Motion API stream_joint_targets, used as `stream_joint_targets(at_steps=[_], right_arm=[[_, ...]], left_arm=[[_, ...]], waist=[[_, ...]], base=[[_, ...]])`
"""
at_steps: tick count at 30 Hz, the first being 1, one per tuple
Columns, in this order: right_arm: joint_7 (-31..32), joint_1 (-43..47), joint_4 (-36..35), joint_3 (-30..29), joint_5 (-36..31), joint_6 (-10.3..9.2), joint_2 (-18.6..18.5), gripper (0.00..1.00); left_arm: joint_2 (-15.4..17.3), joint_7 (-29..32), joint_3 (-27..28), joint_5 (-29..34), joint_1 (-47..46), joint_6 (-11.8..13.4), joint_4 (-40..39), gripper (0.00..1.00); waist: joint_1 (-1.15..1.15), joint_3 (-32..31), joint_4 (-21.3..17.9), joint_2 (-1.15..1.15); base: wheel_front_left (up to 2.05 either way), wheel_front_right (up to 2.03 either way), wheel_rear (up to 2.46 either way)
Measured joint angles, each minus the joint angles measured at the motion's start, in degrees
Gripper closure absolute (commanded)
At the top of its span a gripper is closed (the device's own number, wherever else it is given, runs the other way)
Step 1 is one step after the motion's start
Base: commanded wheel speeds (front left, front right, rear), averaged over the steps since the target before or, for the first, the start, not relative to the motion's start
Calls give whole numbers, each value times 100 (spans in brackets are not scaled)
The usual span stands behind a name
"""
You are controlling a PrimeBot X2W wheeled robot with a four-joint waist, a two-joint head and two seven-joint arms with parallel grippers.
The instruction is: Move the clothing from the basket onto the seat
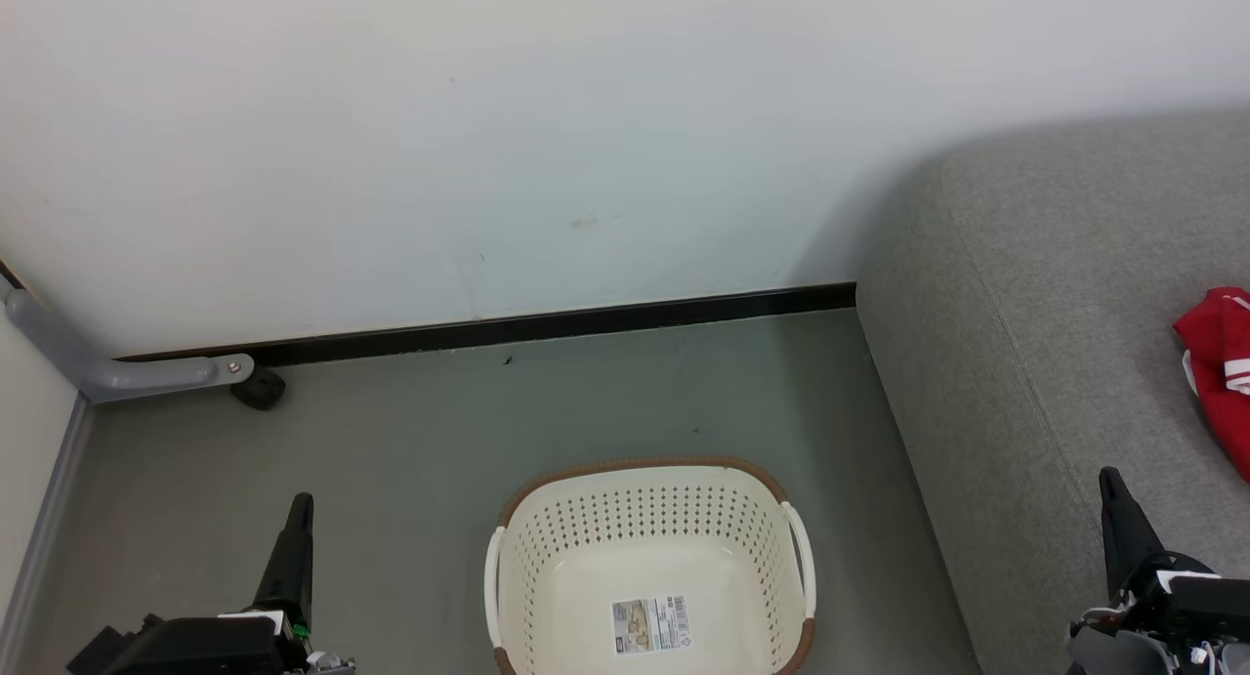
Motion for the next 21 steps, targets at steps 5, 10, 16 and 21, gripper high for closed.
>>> stream_joint_targets(at_steps=[5, 10, 16, 21], right_arm=[[0, 0, 0, 0, 0, 0, 0, 100], [0, 0, 0, 0, 0, 0, 0, 100], [0, 0, 0, 0, 0, 0, 0, 100], [0, 0, 0, 0, 0, 0, 0, 100]], left_arm=[[0, 0, 0, 0, 0, 0, 0, 100], [0, 0, 0, 0, 0, 0, 0, 100], [0, 0, 0, 0, 0, 0, 1, 100], [0, 0, 0, 0, 0, 0, 1, 100]], waist=[[0, 0, 0, 0], [0, 0, 0, 0], [0, 0, 0, 0], [0, 0, 0, 0]], base=[[0, 0, 0], [0, 0, 0], [0, 0, 0], [0, 0, 0]])
